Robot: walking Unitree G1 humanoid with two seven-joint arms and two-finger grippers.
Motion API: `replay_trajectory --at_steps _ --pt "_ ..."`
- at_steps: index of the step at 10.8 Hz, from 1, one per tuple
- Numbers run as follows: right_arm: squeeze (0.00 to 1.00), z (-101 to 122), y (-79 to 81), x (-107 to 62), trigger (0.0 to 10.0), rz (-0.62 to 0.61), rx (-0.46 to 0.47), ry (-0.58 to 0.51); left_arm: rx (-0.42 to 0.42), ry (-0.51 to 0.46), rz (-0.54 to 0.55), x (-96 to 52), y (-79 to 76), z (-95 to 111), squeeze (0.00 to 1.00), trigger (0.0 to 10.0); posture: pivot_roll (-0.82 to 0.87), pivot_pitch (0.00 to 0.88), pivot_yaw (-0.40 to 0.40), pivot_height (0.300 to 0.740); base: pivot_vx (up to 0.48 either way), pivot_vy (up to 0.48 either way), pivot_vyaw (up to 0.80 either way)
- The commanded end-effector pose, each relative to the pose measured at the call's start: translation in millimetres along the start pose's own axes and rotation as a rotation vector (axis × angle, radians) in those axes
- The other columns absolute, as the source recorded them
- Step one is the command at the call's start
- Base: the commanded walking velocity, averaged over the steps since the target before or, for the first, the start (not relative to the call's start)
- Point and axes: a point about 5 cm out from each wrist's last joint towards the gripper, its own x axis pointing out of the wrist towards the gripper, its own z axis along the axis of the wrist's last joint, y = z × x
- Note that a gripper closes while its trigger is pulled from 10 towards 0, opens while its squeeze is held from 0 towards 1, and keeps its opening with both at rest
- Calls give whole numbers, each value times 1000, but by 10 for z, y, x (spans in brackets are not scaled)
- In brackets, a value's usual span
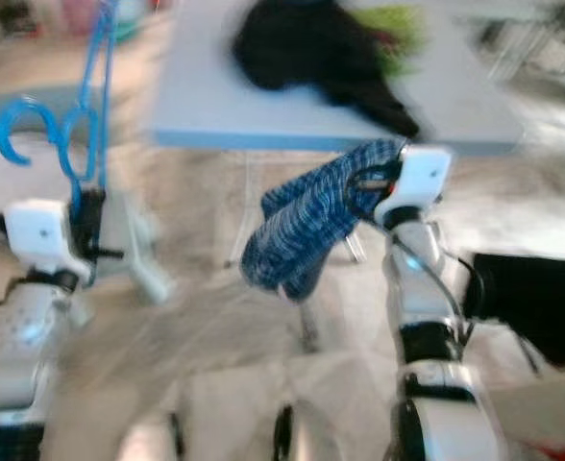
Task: Hang hanger
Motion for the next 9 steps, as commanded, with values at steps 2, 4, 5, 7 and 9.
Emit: replay_trajectory --at_steps 2,4,5,7,9 --pt "0 100 70 42 10000 35 2 -49 8 -7 3 4 25 29 0 10000 111 168 -89 740 356 0 -322" --pt "0 279 259 146 10000 162 -24 -120 5 -16 6 25 17 51 0 10000 115 168 -93 740 351 0 0" --pt "0 340 292 193 10000 184 -7 -137 2 -17 9 23 15 52 0 10000 116 168 -95 740 345 0 581" --pt "0 382 324 216 10000 207 3 -154 -5 -14 17 17 12 49 0 10000 118 169 -97 740 480 0 566" --pt "0 387 371 203 10000 239 5 -166 -1 -18 10 35 9 61 0 10000 118 169 -91 740 480 0 522"
